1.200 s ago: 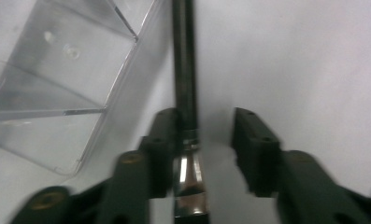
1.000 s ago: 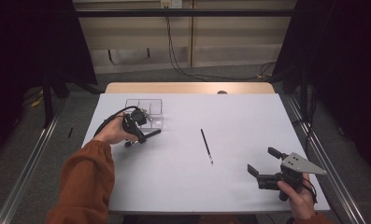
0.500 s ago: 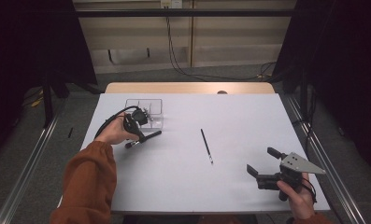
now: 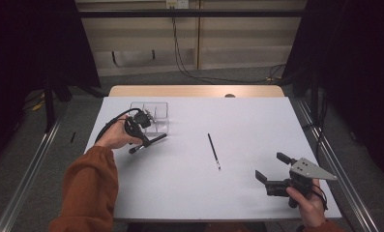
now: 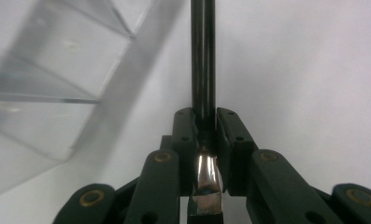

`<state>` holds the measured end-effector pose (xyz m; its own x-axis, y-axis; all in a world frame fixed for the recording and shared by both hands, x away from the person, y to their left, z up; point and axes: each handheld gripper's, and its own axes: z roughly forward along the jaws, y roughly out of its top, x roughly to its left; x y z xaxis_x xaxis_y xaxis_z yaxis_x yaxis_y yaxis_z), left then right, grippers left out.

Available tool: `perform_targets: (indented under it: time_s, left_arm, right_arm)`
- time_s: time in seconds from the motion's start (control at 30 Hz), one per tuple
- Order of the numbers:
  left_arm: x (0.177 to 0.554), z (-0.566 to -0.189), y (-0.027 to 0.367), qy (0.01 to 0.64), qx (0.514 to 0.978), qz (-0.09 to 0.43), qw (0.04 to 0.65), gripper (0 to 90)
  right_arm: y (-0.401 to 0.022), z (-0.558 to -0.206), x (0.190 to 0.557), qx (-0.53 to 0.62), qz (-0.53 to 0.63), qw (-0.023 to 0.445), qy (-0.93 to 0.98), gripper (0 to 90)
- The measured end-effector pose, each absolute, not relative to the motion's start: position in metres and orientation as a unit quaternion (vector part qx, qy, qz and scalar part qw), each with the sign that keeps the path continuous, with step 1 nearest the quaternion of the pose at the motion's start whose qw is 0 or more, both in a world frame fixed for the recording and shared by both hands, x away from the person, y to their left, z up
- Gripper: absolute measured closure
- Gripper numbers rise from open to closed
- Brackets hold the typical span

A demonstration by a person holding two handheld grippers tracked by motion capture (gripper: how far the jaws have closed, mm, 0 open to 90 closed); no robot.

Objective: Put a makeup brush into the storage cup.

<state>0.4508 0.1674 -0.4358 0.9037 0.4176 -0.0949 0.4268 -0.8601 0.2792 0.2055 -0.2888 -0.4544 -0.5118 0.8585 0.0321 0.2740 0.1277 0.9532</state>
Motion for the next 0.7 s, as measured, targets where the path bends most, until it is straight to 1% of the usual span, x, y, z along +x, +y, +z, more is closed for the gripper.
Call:
perform_targets:
  time_s: [0.17, 0.23, 0.37, 0.5, 0.53, 0.7]
  left_arm:
    - [0.450, -0.431, 0.173, 0.226, 0.958, -0.019, 0.173, 78.7]
    - [0.447, -0.429, 0.174, 0.222, 0.957, -0.005, 0.186, 78.7]
    - [0.446, -0.428, 0.177, 0.226, 0.955, -0.013, 0.193, 78.7]
    - [0.443, -0.425, 0.182, 0.239, 0.947, -0.014, 0.214, 78.7]
    - [0.442, -0.424, 0.183, 0.241, 0.944, -0.021, 0.223, 78.7]
    - [0.438, -0.422, 0.184, 0.242, 0.939, -0.021, 0.245, 78.7]
  right_arm:
    - [-0.289, -0.454, 0.205, 0.406, 0.520, 0.281, 0.697, 0.0]
    - [-0.289, -0.454, 0.205, 0.407, 0.520, 0.281, 0.697, 0.0]
    - [-0.289, -0.454, 0.205, 0.407, 0.520, 0.282, 0.696, 0.0]
    - [-0.289, -0.454, 0.206, 0.407, 0.520, 0.282, 0.696, 0.0]
    - [-0.289, -0.454, 0.206, 0.408, 0.520, 0.282, 0.696, 0.0]
    - [-0.289, -0.455, 0.206, 0.407, 0.519, 0.282, 0.696, 0.0]
